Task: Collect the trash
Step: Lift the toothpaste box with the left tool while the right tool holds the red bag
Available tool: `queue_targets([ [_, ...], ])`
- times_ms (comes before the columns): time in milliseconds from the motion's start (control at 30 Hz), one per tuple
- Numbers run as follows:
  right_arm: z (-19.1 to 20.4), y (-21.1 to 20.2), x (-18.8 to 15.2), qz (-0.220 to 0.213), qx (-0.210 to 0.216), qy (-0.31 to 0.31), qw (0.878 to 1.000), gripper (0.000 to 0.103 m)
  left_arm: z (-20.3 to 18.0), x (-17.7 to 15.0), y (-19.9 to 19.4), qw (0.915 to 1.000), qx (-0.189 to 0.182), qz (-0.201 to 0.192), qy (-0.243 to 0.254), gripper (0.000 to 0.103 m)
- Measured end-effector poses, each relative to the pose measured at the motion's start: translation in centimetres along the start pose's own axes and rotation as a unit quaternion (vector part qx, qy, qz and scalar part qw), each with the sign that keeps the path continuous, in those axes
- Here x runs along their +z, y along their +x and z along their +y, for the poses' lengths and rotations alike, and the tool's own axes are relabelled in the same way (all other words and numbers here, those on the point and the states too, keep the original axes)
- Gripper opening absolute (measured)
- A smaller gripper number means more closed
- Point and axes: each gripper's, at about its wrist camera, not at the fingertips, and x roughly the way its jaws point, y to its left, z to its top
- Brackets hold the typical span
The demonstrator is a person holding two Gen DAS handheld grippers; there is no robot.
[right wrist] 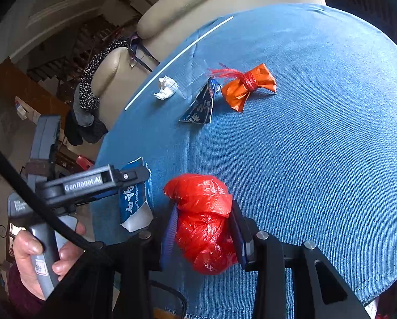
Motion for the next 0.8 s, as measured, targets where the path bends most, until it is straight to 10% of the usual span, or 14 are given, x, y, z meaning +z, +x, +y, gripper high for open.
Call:
queue_targets([
  [800,0.3,0.3,-0.2,-0.002,-0.006,-0.01,1.0,0.04,-0.4,-2.2,-0.7,0.9969,0.001,0.001,0.079,0.071],
])
